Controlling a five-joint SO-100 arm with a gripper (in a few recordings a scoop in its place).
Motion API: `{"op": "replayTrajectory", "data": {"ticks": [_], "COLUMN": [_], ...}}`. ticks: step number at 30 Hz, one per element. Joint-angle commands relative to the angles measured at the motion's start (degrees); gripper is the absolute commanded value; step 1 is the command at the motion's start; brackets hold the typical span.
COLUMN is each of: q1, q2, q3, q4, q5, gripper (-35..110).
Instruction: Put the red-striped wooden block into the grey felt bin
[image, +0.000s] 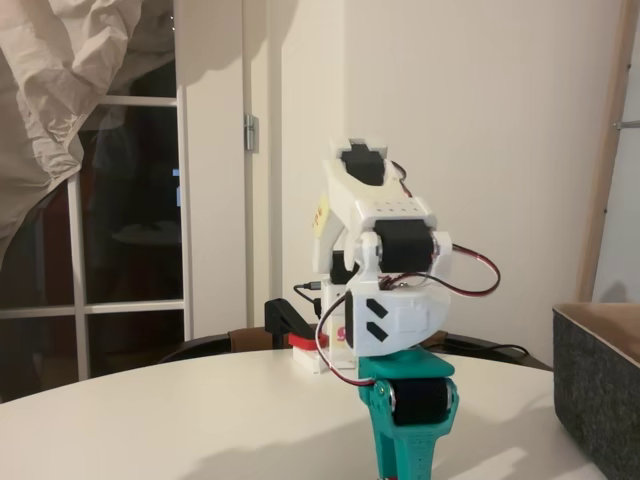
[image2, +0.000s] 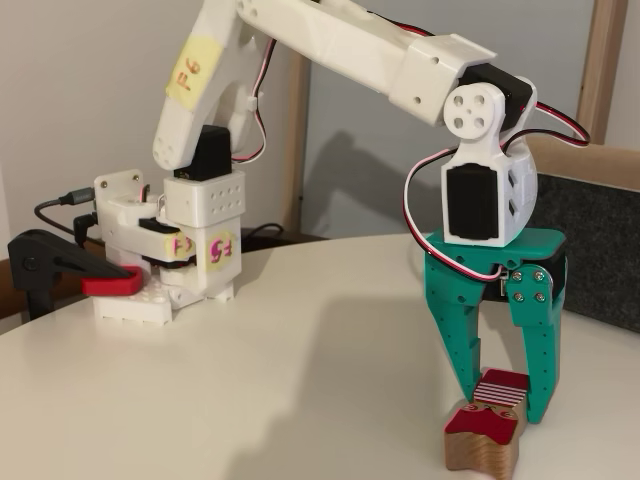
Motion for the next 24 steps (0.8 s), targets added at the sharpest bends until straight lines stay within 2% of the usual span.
{"op": "replayTrajectory", "data": {"ticks": [1,24], "q1": [2.0,5.2], "q2": [3.7,30.0], "q3": [-0.5,-0.4], "q4": [0.3,5.7], "q5": [1.6,0.7], "gripper": [2,1]}}
